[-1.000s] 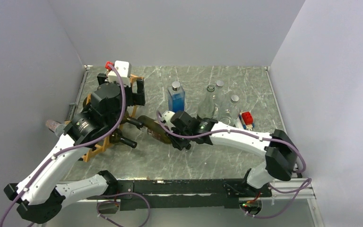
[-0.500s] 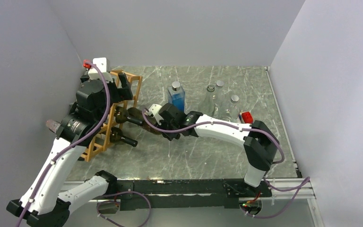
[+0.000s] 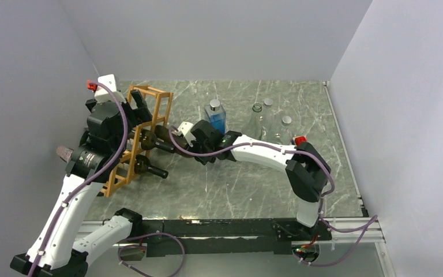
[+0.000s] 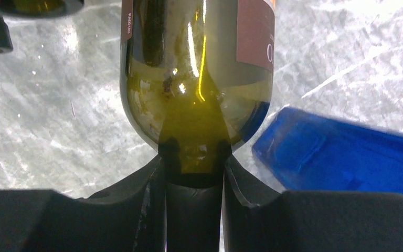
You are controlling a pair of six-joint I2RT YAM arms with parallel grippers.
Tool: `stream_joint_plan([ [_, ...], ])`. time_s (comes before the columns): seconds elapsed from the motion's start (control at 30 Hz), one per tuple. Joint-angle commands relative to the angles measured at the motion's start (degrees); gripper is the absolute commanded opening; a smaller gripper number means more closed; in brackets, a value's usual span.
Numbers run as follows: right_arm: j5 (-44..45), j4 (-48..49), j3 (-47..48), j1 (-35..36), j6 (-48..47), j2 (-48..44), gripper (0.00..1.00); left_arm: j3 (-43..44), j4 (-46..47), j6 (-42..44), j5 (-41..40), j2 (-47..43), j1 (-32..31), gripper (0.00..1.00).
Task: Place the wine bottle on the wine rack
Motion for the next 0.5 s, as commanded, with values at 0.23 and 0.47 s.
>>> stream_joint_plan([
  [0.23,-3.50,13.47,6.78,-0.77,-5.27,2.83,0.00,-1.75,2.16,-1.52,0.61,-0.25,2.84,0.99],
  [0.47,-5.24,15.48,9.37,-1.61,-8.35,5.50,0.00,-2.80,2.47,-1.22,1.90,-0.36,3.51,0.99],
])
